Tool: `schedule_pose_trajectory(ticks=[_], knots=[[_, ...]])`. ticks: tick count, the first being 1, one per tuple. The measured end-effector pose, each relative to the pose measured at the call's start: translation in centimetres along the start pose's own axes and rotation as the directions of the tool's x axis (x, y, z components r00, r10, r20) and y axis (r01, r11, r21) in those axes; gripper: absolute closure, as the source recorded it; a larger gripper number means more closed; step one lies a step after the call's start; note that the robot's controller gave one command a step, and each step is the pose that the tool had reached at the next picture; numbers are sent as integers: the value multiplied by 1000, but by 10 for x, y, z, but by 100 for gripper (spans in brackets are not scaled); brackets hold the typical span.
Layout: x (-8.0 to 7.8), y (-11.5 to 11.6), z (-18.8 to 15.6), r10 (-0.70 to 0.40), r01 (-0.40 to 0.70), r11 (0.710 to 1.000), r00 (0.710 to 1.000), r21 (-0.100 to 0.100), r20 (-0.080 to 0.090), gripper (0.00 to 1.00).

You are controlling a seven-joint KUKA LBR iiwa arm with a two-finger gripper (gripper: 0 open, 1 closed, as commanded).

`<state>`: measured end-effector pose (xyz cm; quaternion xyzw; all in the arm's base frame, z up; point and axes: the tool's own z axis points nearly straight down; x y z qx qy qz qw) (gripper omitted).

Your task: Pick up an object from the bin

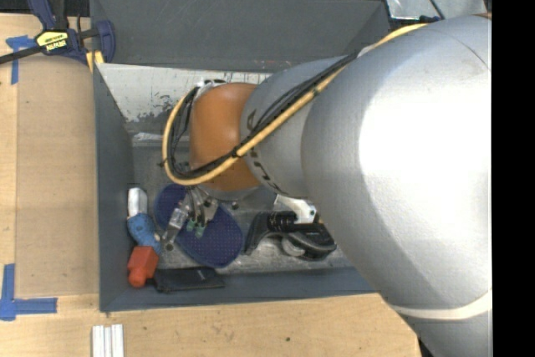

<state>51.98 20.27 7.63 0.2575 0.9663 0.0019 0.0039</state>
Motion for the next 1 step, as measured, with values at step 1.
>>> schedule_pose_trajectory(ticks=[1], knots=[[-3, 2, -114, -2, 2, 1000, 1000, -2, 0, 100]])
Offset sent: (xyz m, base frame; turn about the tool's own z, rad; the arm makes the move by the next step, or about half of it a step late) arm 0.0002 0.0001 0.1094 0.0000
